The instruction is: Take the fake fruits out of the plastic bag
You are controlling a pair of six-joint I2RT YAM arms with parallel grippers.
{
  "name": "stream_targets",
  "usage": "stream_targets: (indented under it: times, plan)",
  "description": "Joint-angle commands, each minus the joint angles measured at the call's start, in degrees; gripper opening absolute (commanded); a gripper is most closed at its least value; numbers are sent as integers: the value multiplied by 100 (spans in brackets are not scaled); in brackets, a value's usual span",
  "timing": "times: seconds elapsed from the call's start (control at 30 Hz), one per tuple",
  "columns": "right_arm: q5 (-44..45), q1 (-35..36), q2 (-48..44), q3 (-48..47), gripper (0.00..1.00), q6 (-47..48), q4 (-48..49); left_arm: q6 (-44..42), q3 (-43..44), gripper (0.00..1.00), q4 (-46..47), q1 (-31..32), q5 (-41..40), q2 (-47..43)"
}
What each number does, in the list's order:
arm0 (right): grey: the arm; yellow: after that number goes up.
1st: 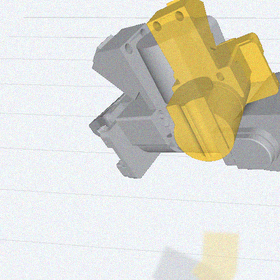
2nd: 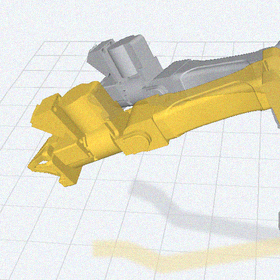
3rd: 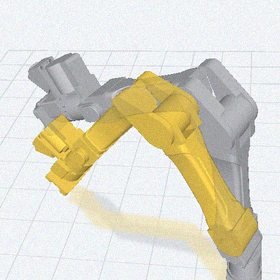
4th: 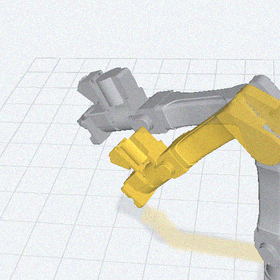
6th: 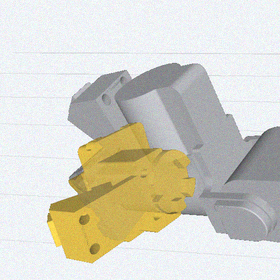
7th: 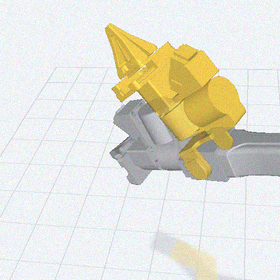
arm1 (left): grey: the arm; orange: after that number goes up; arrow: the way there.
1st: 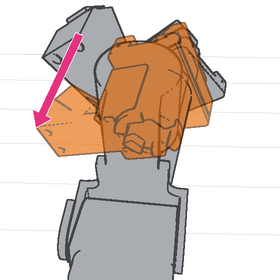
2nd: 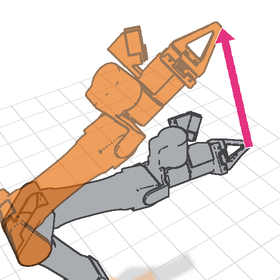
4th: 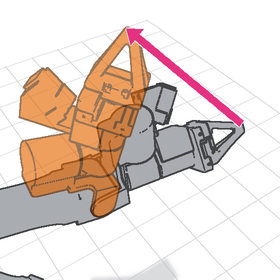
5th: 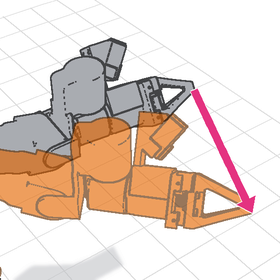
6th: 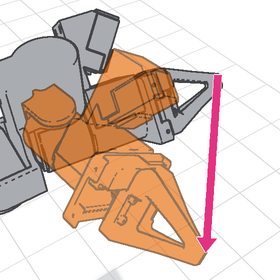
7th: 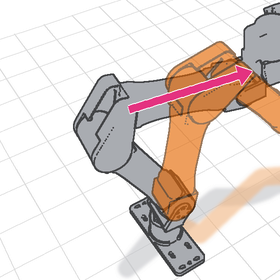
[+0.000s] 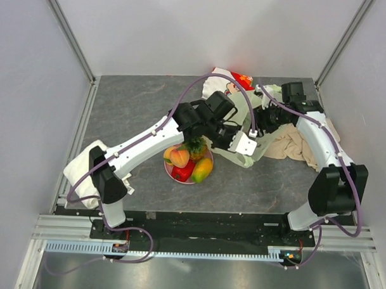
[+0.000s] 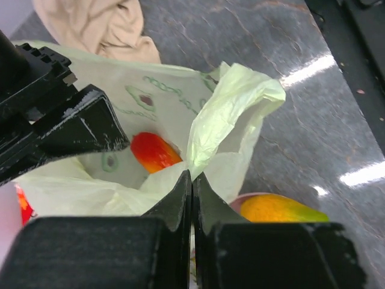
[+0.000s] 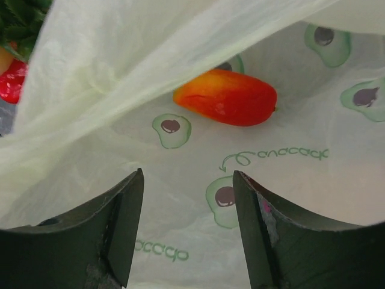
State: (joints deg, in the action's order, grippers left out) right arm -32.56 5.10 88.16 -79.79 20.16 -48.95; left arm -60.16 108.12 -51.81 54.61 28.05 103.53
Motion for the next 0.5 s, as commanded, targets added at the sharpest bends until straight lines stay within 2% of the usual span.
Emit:
stream_targets:
  times: [0.0, 0.1, 0.2, 0.23, 0.27, 0.3, 0.47]
  plan:
    - [-58, 17, 403, 174, 68, 128, 17, -137, -306, 2, -602, -47, -177, -709]
    - [188, 26, 290, 498, 68, 225, 350, 13, -563, 2, -637, -82, -282, -991]
    - [565, 148, 289, 754, 75, 6, 1017, 22, -678, 2, -646, -91, -397, -1028]
    - [627, 201, 350, 746, 81, 5, 1123, 31, -686, 2, -646, -91, -432, -1010]
    - [776, 341, 551, 728, 95, 14, 1246, 31, -678, 2, -637, -91, -432, -992]
    - [829, 394, 675, 650, 98, 23, 1273, 39, -669, 2, -637, -100, -424, -966]
    - [1058, 649, 1299, 649, 98, 75, 1607, -57, -765, 2, -628, -91, -546, -983]
